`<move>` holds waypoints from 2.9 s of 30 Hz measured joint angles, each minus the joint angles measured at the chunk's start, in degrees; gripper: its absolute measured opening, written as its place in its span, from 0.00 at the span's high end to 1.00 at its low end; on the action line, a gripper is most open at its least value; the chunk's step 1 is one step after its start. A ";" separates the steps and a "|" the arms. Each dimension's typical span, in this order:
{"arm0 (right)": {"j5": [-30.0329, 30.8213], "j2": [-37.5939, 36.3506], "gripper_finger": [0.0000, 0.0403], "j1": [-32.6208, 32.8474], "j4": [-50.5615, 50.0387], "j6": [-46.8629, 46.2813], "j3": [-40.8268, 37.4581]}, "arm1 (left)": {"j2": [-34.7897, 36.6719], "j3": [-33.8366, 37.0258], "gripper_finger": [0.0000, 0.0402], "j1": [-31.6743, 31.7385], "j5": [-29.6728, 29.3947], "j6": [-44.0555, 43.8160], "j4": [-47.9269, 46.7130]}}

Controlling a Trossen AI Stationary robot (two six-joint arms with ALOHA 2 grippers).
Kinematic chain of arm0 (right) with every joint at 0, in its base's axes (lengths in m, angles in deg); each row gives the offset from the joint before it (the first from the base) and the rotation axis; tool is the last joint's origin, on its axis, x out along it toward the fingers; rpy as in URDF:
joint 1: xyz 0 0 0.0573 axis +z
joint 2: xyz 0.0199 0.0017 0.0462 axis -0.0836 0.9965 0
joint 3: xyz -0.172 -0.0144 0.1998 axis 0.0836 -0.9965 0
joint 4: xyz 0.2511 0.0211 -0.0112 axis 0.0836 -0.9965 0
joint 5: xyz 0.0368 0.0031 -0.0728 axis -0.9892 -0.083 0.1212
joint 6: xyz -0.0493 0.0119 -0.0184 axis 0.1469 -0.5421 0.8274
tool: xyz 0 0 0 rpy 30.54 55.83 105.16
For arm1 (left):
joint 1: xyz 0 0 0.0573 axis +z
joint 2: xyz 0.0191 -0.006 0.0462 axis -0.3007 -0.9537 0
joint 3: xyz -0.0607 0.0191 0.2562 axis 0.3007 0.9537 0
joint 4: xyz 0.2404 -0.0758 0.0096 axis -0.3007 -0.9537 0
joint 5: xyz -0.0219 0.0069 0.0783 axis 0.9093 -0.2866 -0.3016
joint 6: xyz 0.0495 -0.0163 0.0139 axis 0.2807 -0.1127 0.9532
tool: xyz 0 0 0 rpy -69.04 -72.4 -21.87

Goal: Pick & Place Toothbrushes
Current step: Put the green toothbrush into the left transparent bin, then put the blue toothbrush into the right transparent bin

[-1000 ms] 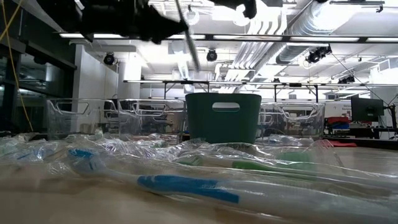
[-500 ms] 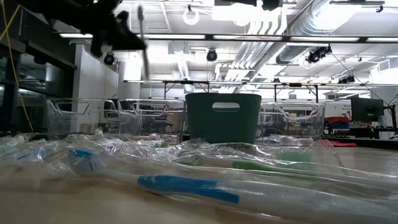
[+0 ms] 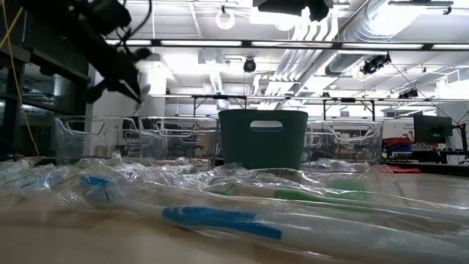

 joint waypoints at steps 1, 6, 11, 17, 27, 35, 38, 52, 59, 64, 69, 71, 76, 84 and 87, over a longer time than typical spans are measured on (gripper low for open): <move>0.00 0.00 0.43 -0.01 -0.04 0.00 0.00 | -1.20 0.00 0.94 0.92 -0.27 1.64 -0.05; 0.00 0.00 0.43 -0.04 -0.66 -0.02 0.00 | -7.33 0.00 0.94 3.73 -3.52 2.94 -2.06; 0.00 0.00 0.43 -0.04 -1.04 -0.02 0.00 | -13.49 0.00 0.92 4.21 -9.07 2.96 -3.78; -0.02 0.02 0.43 -0.04 -2.10 -1.04 0.00 | -16.39 0.00 0.83 4.20 -10.37 2.94 -1.83; -0.02 0.01 0.43 -0.04 -3.37 -3.18 0.00 | -16.39 0.00 0.63 4.20 -10.63 2.96 -2.41; -2.54 0.02 0.43 0.50 -15.78 -20.75 0.00 | -14.28 -1.37 0.62 1.14 -16.27 -0.25 -2.56; -5.30 0.02 0.43 0.82 -23.14 -28.04 0.00 | -12.24 -1.99 0.62 -1.65 -16.32 -4.47 -2.15; -5.56 10.89 0.43 6.86 -28.74 -44.59 0.00 | -0.92 -2.01 0.62 -16.47 -7.32 -25.47 -2.47; -5.93 18.44 0.43 6.33 -21.45 -55.17 0.00 | 5.35 -2.01 0.62 -22.15 -4.83 -33.96 -2.49; -7.16 22.68 0.43 6.34 -20.14 -55.01 0.00 | 8.75 -2.03 0.62 -24.50 -1.15 -37.53 -1.94; -7.23 26.03 0.43 6.29 -19.92 -54.98 -0.02 | 9.88 -2.03 0.62 -25.19 0.50 -39.08 -2.03; -7.65 26.58 0.43 6.05 -19.52 -54.86 -0.02 | 9.86 -2.03 0.62 -25.11 0.92 -39.35 -2.05; -12.08 26.73 0.43 4.59 -19.03 -52.72 -0.02 | 9.86 -2.03 0.62 -25.11 1.89 -39.57 -2.00; -19.47 26.76 0.43 -0.95 -17.16 -52.07 -0.02 | 9.86 -2.03 0.62 -25.09 2.16 -40.76 -1.97; -23.06 27.25 0.43 -2.79 -16.99 -53.74 -0.02 | 9.86 -2.03 0.62 -25.09 2.22 -40.86 -2.10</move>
